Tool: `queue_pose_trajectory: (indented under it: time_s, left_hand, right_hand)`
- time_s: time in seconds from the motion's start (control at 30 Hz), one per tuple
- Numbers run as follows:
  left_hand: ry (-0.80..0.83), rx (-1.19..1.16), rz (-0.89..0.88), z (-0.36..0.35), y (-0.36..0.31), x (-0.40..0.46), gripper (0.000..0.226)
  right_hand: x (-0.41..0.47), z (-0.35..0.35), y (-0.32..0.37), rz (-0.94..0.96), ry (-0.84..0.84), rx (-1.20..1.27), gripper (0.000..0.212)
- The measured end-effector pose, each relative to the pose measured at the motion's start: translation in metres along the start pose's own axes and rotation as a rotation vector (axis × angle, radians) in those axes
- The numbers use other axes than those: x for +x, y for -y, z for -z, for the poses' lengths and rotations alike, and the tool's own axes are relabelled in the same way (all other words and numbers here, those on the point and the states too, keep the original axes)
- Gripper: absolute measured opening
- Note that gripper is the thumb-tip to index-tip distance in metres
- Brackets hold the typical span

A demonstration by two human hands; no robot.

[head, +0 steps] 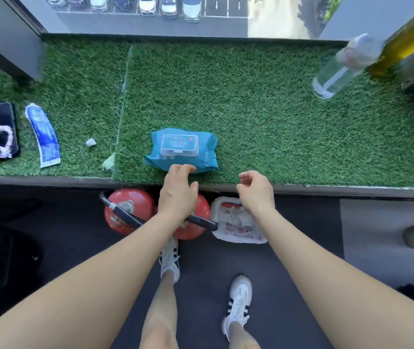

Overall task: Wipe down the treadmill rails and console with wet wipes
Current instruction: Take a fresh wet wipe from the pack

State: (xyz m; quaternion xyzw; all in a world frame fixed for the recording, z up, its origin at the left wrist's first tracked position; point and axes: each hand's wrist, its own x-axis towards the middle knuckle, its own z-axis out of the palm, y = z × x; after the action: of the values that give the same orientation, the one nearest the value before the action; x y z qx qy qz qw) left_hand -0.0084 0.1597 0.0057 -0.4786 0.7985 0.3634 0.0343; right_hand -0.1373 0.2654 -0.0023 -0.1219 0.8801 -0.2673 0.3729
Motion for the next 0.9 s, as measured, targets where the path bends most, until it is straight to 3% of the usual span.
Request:
queue_pose_trajectory:
  time_s: [0.23, 0.47, 0.63, 0.77, 0.9]
  left_hand:
    - [-0.028, 0.063, -0.009, 0.05, 0.043, 0.069, 0.048]
    - [0.149, 0.192, -0.19, 0.06, 0.061, 0.125, 0.054]
    - [0.212, 0.129, -0.243, 0.063, 0.074, 0.143, 0.028]
    - [0.077, -0.107, -0.079, 0.071, 0.07, 0.158, 0.013]
    - [0.018, -0.232, 0.087, 0.068, 0.053, 0.177, 0.016]
  right_hand:
    - [0.034, -0.064, 0.078, 0.022, -0.015, -0.06, 0.032]
    - [0.049, -0.088, 0.093, -0.072, -0.066, -0.041, 0.033]
    - [0.051, -0.081, 0.086, -0.071, -0.11, -0.03, 0.031]
    - [0.055, -0.084, 0.093, -0.04, -0.13, -0.021, 0.031]
    - [0.062, -0.097, 0.101, 0.025, -0.094, -0.067, 0.028]
